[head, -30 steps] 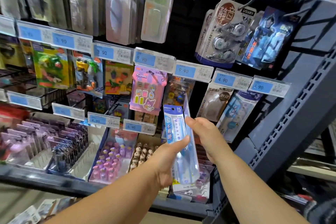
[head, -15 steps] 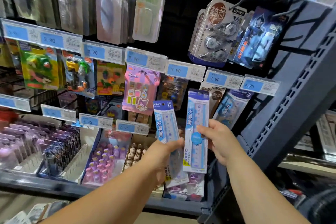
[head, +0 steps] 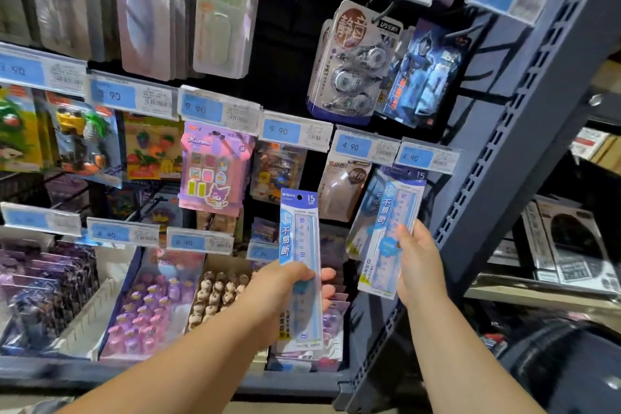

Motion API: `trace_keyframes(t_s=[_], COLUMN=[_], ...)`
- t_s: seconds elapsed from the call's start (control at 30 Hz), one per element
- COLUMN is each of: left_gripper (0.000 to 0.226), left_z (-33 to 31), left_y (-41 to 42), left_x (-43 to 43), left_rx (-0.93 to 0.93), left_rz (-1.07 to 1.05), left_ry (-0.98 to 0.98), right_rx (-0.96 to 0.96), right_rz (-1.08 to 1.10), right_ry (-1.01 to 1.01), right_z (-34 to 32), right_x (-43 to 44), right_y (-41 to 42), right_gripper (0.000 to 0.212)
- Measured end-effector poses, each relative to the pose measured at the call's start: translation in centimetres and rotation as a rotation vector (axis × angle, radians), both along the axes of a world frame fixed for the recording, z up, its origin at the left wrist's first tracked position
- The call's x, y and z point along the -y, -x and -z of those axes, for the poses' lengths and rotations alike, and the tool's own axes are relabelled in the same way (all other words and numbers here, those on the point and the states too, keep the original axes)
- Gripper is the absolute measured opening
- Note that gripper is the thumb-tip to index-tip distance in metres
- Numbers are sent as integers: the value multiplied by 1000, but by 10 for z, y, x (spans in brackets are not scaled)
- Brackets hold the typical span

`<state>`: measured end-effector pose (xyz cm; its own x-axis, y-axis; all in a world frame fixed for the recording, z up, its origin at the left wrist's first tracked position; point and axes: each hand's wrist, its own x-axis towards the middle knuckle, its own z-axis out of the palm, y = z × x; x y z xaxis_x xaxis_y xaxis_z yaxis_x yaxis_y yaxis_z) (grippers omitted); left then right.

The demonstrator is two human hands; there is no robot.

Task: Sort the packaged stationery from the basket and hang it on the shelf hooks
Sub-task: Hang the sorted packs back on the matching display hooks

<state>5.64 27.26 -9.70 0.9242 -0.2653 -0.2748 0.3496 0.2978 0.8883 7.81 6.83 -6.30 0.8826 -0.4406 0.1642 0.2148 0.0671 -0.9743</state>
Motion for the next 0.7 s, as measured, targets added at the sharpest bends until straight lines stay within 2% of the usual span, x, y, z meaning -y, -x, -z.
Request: trace_keyframes(t_s=[0.1,0.2,0.27,0.4,0.7], left_gripper=[48,41,46,26,22], left_z=[2,1,2,0,0], left_y=[0,0,-2,0,1], left_x=[2,1,-1,-3,-6], left_rx=[47,89,114,126,164], left_rz=[40,132,149,115,94], left_ry=[-45,-7,-23,-19,-37], right_rx=[3,2,-6,-46,-47], right_rz=[92,115,125,149,246], right_ry=[60,108,134,161,236], right_z=[-2,-6,-5,4,10], right_x=[5,3,1,0,2], right_y=[-5,-13,-17,-18,-19], right_gripper=[23,22,22,25,31])
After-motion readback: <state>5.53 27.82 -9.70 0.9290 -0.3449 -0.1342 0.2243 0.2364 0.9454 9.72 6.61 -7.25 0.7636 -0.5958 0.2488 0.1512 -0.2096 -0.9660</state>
